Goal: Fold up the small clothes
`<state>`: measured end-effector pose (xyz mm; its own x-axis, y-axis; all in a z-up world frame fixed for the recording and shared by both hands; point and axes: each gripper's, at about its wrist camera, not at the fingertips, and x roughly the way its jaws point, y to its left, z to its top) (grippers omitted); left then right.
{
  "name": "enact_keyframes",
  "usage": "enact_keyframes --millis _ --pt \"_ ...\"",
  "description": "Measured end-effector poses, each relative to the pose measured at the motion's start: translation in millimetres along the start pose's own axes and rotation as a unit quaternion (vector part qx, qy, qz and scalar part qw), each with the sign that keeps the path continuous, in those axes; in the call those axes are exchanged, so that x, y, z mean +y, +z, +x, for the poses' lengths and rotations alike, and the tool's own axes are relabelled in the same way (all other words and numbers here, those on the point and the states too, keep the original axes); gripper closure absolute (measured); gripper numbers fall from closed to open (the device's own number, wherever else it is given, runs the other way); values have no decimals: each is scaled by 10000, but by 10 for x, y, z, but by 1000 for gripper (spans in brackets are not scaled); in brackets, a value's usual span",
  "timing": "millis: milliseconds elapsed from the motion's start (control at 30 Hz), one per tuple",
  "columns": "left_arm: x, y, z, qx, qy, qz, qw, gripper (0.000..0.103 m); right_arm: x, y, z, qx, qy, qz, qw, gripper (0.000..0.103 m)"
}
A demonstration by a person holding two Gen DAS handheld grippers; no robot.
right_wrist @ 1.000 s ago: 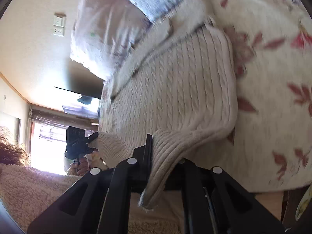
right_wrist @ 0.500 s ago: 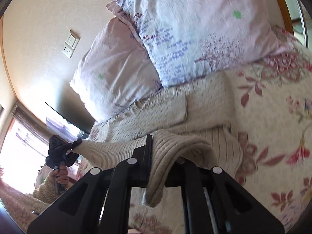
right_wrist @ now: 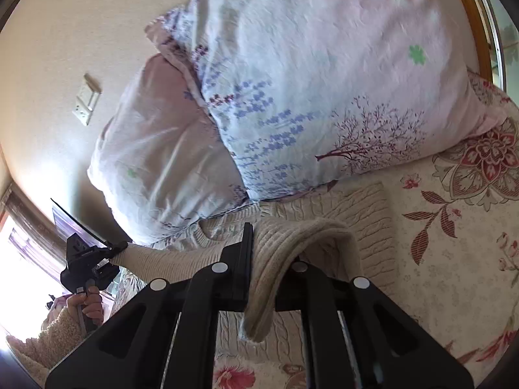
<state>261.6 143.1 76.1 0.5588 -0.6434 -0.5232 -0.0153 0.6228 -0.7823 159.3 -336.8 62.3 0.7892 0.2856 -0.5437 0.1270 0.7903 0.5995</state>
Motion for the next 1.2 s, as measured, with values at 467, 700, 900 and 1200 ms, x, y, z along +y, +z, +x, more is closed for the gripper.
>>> enact_keyframes --millis 467,700,900,1200 --pt "460 118 635 235 677 -561 9958 96 -562 114 685 489 -305 1617 9852 94" --pt "479 150 758 341 749 -663 9944 85 -760 88 840 676 -252 2464 9665 71" --pt "337 212 693 337 630 -464 9964 51 -660 211 631 430 -269 2315 9715 41" --pt "222 186 210 320 1103 612 9915 48 -726 60 14 398 -1463 1237 9807 42"
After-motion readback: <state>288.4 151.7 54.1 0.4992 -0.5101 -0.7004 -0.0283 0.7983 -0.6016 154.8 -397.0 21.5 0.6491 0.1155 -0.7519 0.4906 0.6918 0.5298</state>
